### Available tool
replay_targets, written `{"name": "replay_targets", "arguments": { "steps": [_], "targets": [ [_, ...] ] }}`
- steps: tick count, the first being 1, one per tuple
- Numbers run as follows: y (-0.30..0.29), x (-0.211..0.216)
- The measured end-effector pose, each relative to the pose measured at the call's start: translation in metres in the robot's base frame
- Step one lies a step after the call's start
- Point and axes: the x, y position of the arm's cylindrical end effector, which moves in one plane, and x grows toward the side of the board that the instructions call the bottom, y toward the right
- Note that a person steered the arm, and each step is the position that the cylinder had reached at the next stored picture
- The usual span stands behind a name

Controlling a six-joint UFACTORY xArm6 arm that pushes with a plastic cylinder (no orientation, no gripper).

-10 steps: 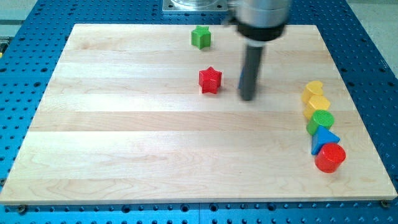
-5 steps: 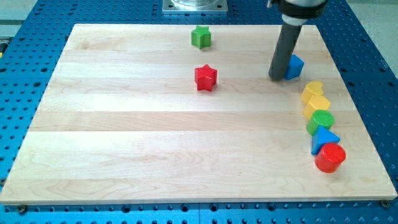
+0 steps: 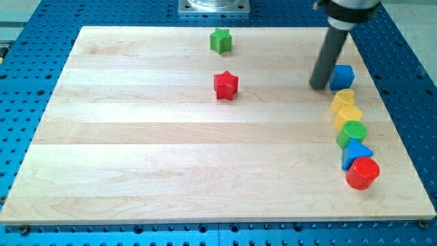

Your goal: Place the blue cube above the yellow heart

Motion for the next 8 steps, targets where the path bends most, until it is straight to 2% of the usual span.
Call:
{"name": "replay_targets", "arguments": {
  "steps": [1, 2, 3, 8],
  "targets": [
    [0.023, -0.027],
    [0.057, -0.014],
    [0.067, -0.012],
    [0.045, -0.007]
  ]
}}
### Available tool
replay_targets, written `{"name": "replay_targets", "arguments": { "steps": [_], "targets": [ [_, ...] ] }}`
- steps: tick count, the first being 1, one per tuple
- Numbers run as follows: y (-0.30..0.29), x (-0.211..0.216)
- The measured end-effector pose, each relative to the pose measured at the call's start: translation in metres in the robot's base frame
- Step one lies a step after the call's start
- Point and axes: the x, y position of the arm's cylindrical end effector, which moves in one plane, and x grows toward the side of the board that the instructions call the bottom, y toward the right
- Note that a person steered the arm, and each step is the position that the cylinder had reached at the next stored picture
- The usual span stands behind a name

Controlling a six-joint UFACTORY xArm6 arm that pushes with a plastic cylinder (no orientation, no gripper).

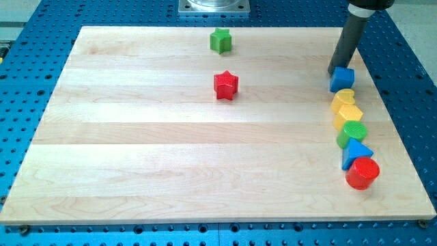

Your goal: Place the blue cube above the yellow heart

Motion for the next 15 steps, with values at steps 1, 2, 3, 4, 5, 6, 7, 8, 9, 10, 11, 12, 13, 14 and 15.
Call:
{"name": "replay_targets", "arguments": {
  "steps": [1, 2, 3, 4, 5, 6, 7, 8, 9, 10, 11, 12, 13, 14, 15],
  "targets": [
    [-0.006, 0.007],
    [-0.007, 0.008],
    [0.023, 0.008],
    [0.024, 0.012],
    [0.024, 0.016],
    [0.023, 0.026],
    [0.036, -0.017],
    [0.002, -0.031],
    [-0.005, -0.009],
    [-0.010, 0.008],
    [-0.014, 0.013],
    [-0.014, 0.013],
    [-0.014, 0.013],
    [-0.015, 0.013],
    [-0.017, 0.016]
  ]
}}
